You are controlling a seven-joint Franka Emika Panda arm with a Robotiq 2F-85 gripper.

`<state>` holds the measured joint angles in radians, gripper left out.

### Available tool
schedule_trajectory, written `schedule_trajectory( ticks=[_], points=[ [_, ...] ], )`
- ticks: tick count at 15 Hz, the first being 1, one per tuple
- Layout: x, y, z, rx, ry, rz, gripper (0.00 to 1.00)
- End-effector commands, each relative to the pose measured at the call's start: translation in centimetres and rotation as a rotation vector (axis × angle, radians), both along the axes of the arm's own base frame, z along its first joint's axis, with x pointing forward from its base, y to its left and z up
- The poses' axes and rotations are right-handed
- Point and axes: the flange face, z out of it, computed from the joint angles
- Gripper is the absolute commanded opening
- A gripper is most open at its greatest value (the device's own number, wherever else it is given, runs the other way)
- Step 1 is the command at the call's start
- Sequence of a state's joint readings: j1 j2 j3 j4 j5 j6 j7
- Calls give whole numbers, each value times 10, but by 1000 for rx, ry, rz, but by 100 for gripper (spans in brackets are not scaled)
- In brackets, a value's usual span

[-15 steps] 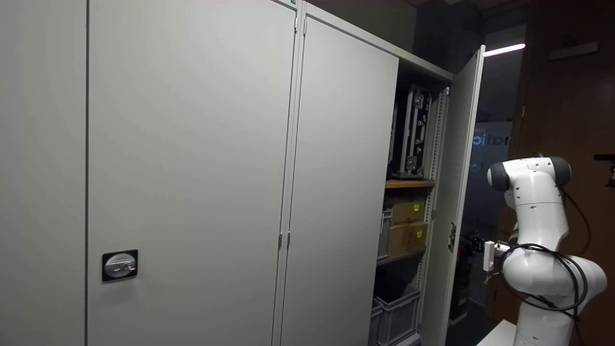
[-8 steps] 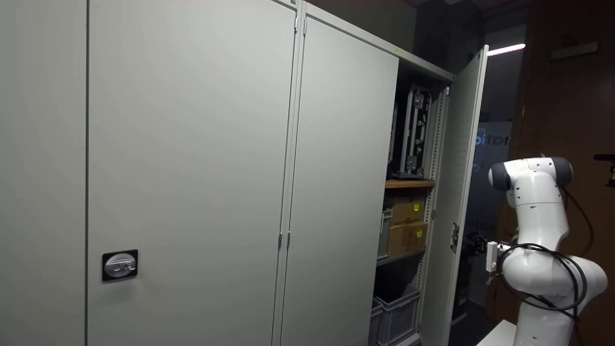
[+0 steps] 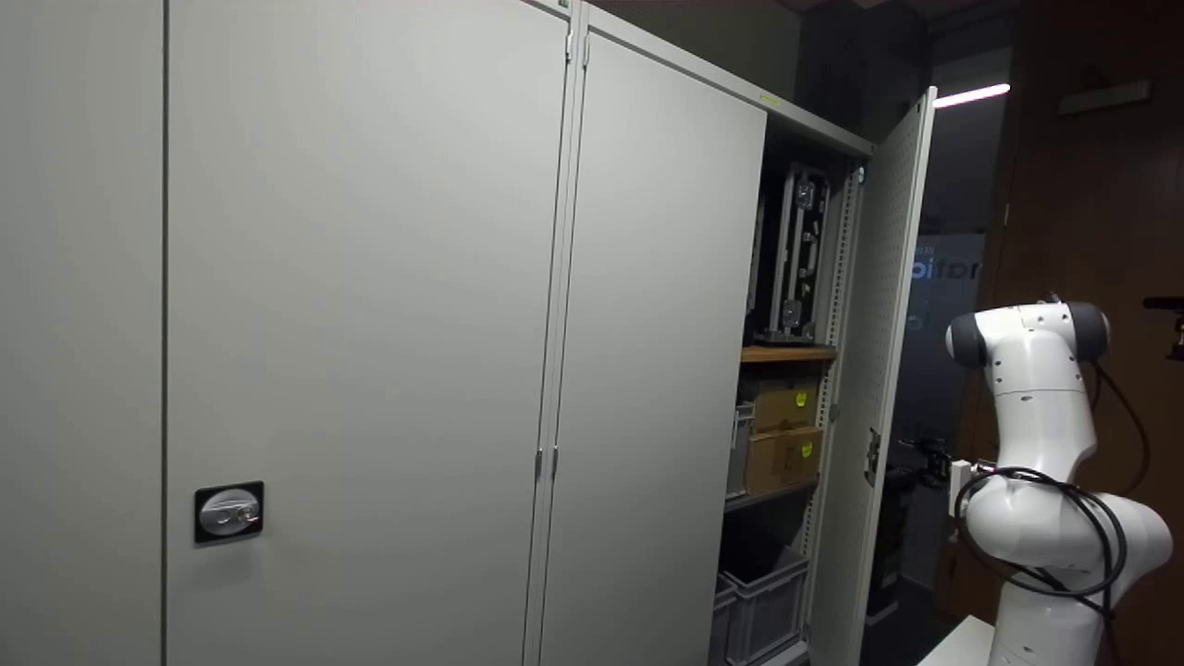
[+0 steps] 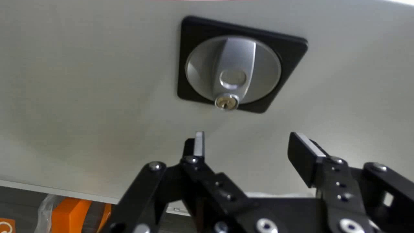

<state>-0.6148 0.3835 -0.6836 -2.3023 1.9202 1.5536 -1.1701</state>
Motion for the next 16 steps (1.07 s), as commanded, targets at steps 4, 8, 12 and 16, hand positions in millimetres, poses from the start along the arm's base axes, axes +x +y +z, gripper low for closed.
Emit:
schedule_trajectory(
  ticks=[4, 8, 12, 16],
  points=[
    [-11, -19, 11, -45, -20, -5, 100],
    [-14, -14, 13, -82, -1, 14, 100],
    [-20, -4, 11, -168, 56, 83, 100],
    [-35, 4, 11, -297, 123, 173, 100]
  ],
)
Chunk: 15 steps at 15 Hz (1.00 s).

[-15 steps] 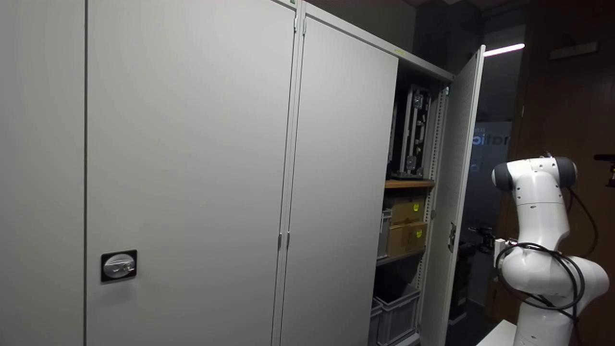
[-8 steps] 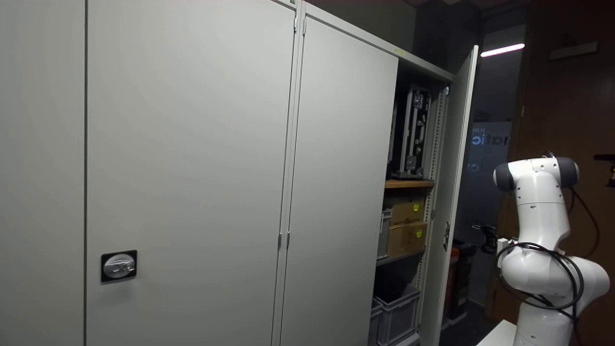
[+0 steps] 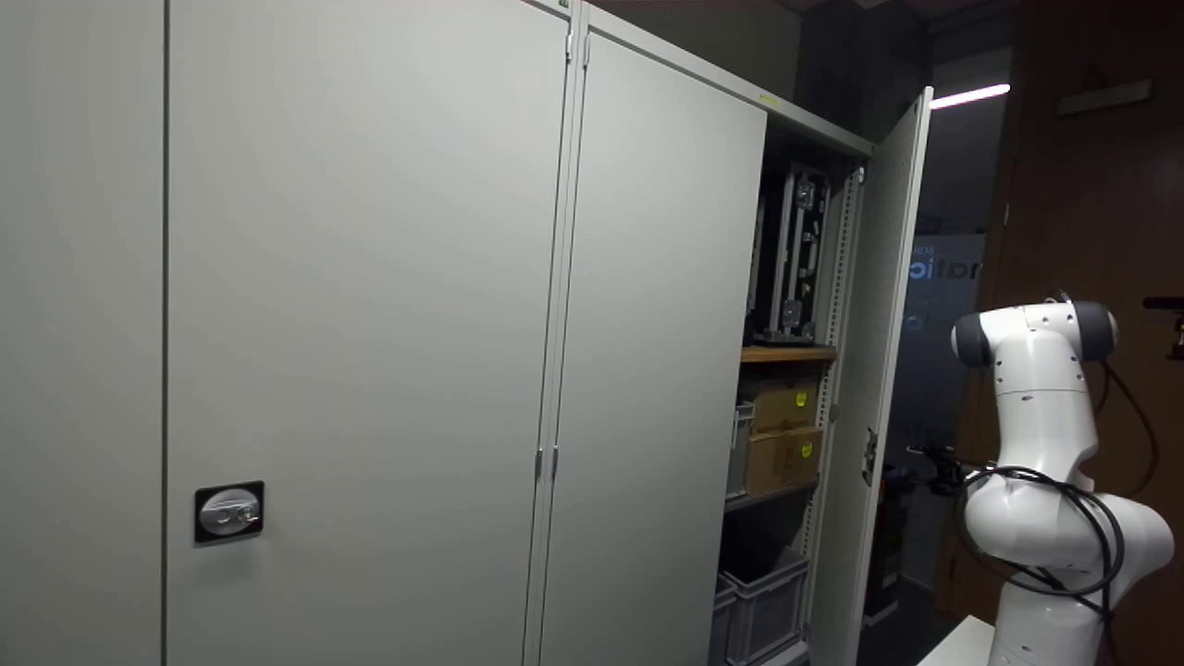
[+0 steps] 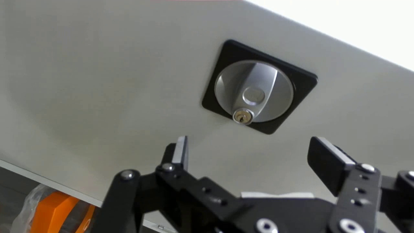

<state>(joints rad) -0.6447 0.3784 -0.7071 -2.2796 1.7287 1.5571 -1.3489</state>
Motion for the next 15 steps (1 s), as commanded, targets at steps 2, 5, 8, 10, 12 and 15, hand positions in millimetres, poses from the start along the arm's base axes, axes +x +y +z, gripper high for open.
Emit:
schedule_trajectory(
  ticks=[2, 5, 8, 10, 12, 15],
  points=[
    [-22, 10, 11, -165, 62, 92, 100],
    [-34, 17, 14, -267, 101, 144, 100],
    [-42, 26, 20, -357, 129, 202, 100],
    [-44, 33, 24, -414, 147, 236, 100],
    [-46, 40, 29, -474, 161, 277, 100],
    [-47, 51, 37, -568, 180, 341, 100]
  ],
)
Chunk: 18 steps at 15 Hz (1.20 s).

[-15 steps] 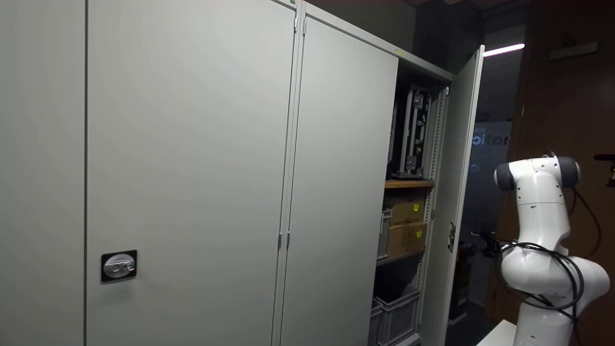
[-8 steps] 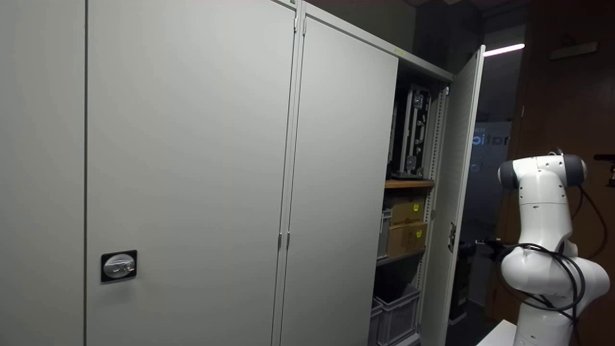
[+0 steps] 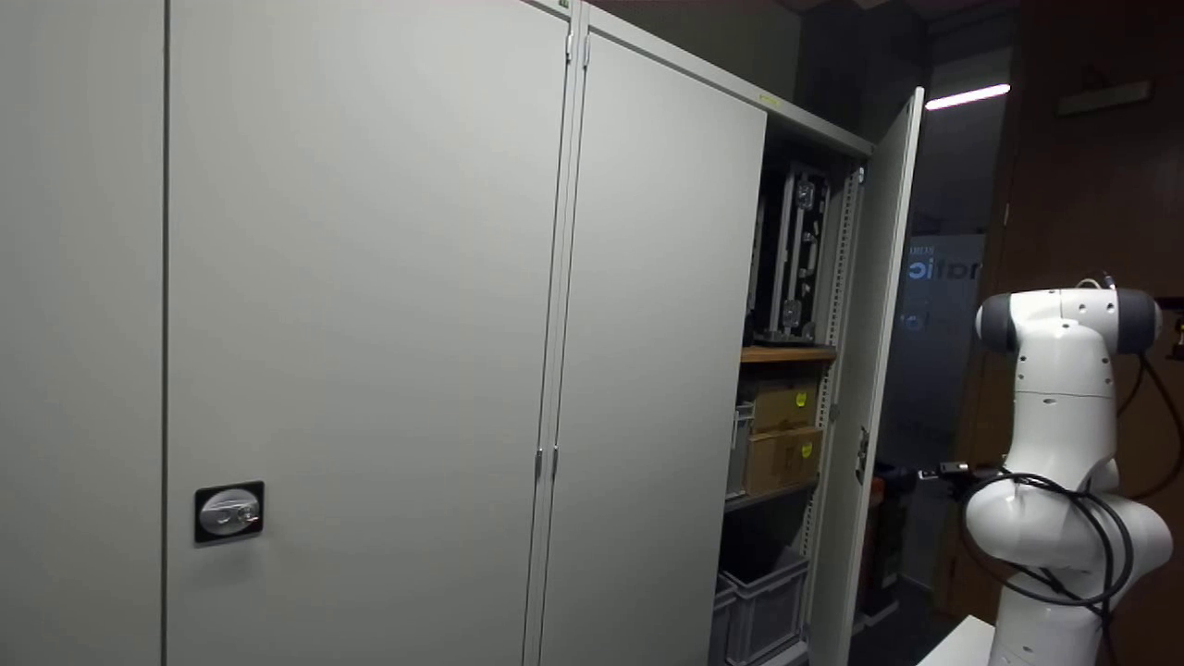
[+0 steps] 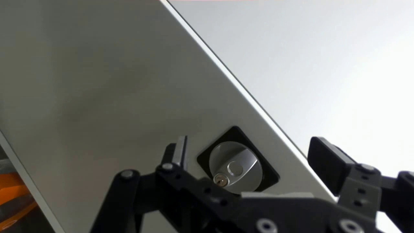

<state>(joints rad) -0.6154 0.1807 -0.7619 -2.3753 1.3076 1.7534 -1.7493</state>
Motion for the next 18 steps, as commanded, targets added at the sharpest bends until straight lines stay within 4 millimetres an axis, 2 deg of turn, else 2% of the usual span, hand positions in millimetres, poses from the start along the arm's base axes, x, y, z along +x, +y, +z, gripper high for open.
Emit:
schedule_trajectory(
  ticks=[1, 7, 18],
  points=[
    [-2, 23, 19, -119, 2, 71, 100],
    [4, 44, 40, -251, 48, 211, 100],
    [27, 91, 87, -447, 173, 451, 100]
  ],
)
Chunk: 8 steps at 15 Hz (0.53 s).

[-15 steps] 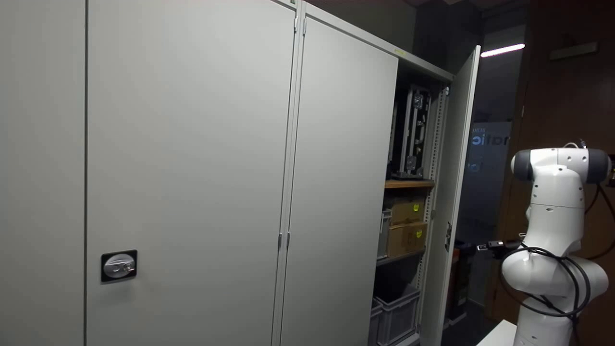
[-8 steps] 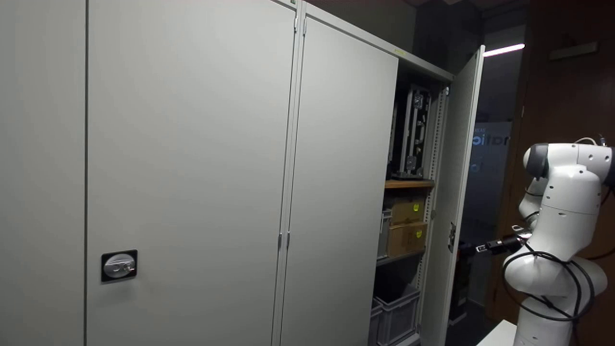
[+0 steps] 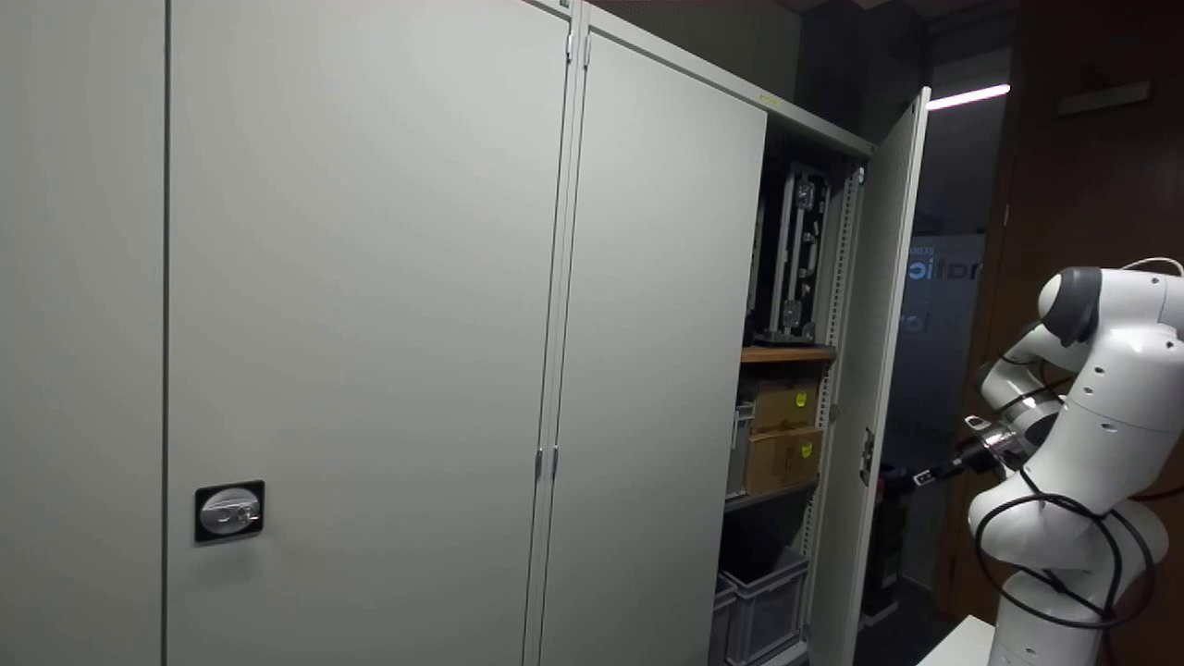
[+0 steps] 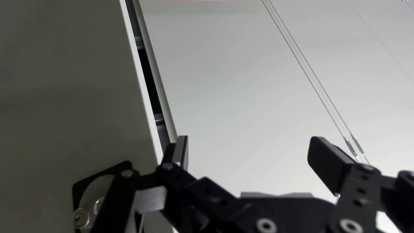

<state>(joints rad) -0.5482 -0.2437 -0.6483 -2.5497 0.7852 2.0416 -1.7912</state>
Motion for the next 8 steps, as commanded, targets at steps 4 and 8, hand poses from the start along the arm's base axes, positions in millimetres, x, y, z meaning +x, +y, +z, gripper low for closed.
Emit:
schedule_trajectory(
  ticks=[4, 8],
  points=[
    [23, 42, 39, -120, 54, 66, 100],
    [42, 64, 62, -183, 108, 136, 100]
  ],
)
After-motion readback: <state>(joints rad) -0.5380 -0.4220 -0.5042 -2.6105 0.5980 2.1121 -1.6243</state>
